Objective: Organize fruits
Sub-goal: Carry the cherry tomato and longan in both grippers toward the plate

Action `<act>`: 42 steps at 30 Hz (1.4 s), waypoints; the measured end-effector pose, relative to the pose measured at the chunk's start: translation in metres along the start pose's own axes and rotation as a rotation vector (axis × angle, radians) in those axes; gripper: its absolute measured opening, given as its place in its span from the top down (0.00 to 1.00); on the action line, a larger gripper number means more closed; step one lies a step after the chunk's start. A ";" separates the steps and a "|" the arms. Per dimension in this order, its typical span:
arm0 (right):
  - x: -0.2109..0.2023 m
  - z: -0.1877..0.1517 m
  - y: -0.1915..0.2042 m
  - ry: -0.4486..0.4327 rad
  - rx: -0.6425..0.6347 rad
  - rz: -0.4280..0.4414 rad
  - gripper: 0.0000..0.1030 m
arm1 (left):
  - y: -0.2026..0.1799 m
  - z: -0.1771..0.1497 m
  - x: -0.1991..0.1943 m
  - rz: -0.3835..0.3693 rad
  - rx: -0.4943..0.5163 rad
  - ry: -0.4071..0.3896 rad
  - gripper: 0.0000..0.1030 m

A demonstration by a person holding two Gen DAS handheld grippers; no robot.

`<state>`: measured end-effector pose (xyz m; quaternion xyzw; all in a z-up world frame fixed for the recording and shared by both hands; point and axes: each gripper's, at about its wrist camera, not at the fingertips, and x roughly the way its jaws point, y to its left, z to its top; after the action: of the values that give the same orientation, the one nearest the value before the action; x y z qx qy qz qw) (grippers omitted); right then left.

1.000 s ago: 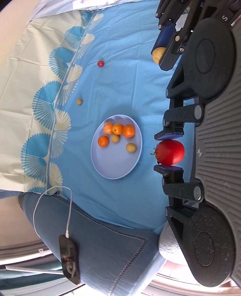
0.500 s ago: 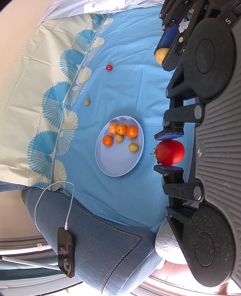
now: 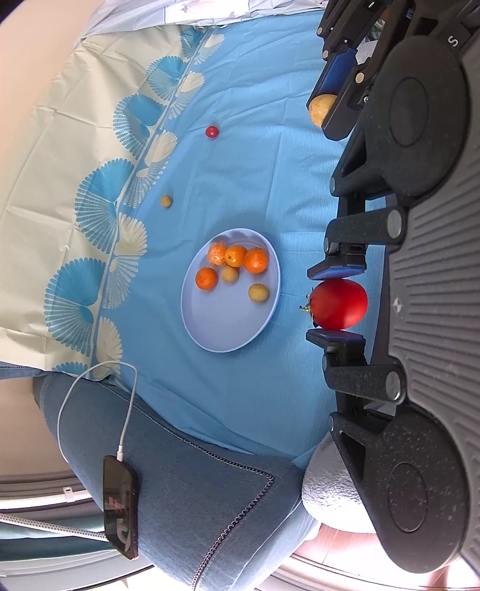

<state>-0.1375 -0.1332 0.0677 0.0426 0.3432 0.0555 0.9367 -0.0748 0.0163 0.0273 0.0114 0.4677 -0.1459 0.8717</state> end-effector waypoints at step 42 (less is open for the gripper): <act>0.132 0.043 -0.046 0.123 0.055 -0.011 0.75 | 0.013 0.099 0.117 0.039 -0.039 0.072 0.70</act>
<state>-0.0066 -0.1628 0.0107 0.0629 0.4019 0.0434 0.9125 0.0694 -0.0152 -0.0142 0.0089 0.5010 -0.1191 0.8572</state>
